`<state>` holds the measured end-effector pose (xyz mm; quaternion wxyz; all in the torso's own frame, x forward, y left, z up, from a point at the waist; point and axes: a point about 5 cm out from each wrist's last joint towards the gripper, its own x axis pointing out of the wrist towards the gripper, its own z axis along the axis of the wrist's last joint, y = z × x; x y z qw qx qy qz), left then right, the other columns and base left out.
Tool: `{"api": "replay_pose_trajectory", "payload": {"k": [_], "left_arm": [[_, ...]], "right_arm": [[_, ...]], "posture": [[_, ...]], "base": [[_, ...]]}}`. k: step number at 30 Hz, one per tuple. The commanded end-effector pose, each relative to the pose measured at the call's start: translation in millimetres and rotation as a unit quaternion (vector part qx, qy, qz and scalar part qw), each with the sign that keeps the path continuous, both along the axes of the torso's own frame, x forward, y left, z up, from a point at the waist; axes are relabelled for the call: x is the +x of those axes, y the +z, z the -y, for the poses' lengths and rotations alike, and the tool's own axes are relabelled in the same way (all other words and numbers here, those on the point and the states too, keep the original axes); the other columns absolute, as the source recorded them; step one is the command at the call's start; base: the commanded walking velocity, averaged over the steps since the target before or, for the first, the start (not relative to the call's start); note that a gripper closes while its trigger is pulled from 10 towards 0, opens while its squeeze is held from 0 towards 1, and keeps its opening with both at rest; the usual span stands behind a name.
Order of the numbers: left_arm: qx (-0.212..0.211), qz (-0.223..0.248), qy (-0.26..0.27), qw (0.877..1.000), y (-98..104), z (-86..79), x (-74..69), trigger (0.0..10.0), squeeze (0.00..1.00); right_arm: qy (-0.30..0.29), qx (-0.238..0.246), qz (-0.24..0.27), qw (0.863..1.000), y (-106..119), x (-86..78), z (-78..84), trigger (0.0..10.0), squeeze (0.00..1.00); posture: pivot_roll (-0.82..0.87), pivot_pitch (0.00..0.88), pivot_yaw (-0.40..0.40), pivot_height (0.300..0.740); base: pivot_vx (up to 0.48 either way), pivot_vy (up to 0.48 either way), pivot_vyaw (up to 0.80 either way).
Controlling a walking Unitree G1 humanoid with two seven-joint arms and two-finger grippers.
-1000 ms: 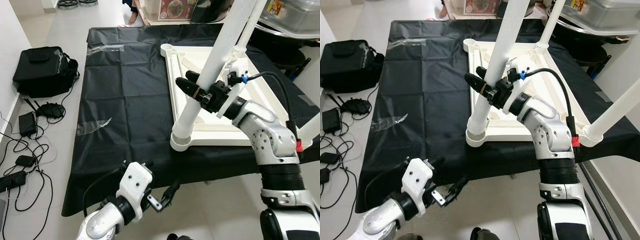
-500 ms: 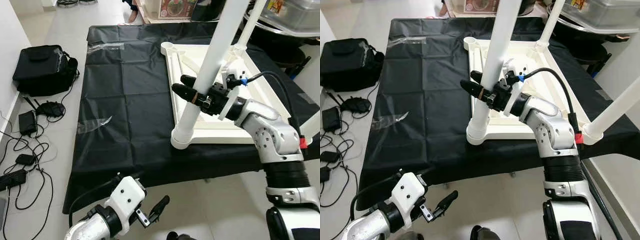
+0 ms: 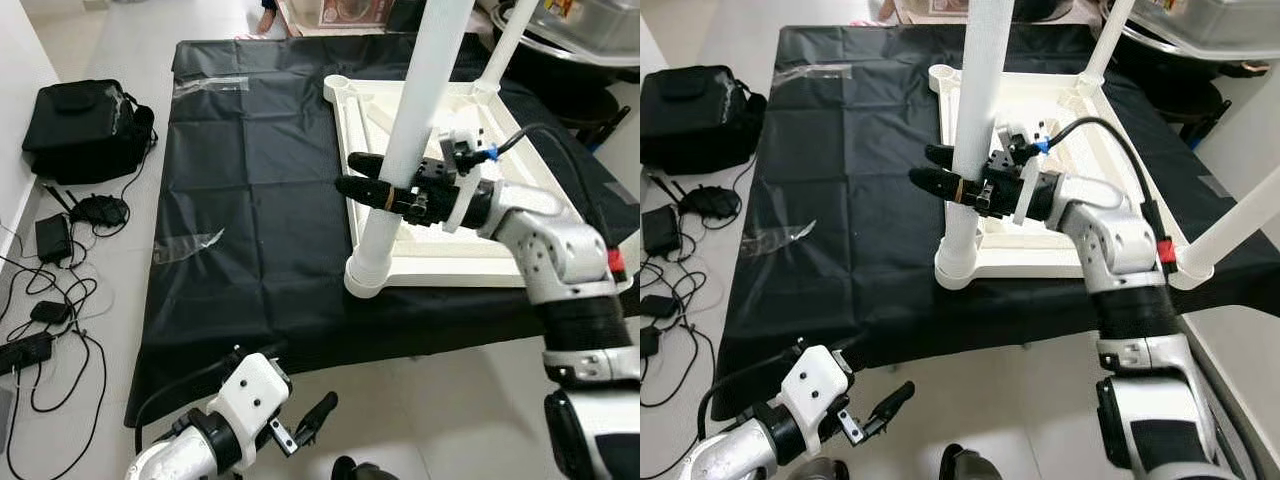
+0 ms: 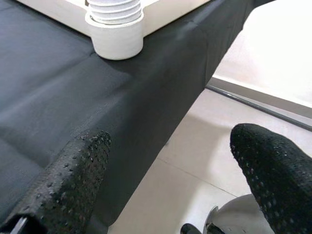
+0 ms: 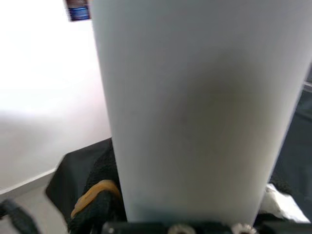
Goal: Building children table
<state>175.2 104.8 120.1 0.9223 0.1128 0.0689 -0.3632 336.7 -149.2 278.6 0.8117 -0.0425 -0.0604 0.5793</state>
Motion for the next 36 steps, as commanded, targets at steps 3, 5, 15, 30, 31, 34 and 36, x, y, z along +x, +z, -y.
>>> {"api": "replay_pose_trajectory", "payload": {"k": [3,5,15,30,31,34,36], "left_arm": [[0.008,0.006,-0.003,1.000,2.9,0.6,-4.1,10.0,0.00],[0.007,0.006,-0.001,1.000,3.5,0.1,-4.7,10.0,0.00],[0.008,0.005,-0.002,1.000,4.2,0.2,-6.4,10.0,0.00],[0.011,0.005,-0.006,1.000,2.5,1.8,-7.5,10.0,0.00],[0.011,0.005,-0.006,1.000,2.5,1.8,-7.5,10.0,0.00],[0.011,0.005,-0.006,1.000,2.2,2.2,-7.6,10.0,0.00],[0.011,0.005,-0.007,1.000,2.2,2.4,-7.6,10.0,0.00]], "right_arm": [[0.058,0.030,-0.026,0.998,-0.3,2.1,0.1,0.0,0.00],[0.066,0.071,-0.019,0.995,7.5,4.8,2.2,0.0,0.00],[0.067,0.111,-0.005,0.992,9.7,6.3,6.1,0.0,0.00],[0.099,0.044,0.004,0.994,19.7,4.0,18.7,0.0,0.00],[0.099,0.044,0.004,0.994,19.7,4.0,18.7,0.0,0.00],[0.098,0.035,0.005,0.995,17.7,4.6,19.4,0.0,0.00],[0.096,0.030,0.005,0.995,16.3,5.0,19.4,0.0,0.00]], "posture": [[0.15,0.237,-0.107,0.740],[0.15,0.244,-0.112,0.740],[0.16,0.249,-0.105,0.740],[0.15,0.227,-0.106,0.740],[0.15,0.227,-0.106,0.740],[0.15,0.225,-0.106,0.740],[0.15,0.225,-0.106,0.740]], "base": [[0.000,0.000,0.00],[0.000,0.000,0.00],[0.000,0.000,0.00],[0.000,0.000,0.00],[0.000,0.000,0.00],[0.000,0.000,0.00],[0.000,0.000,0.00]]}}
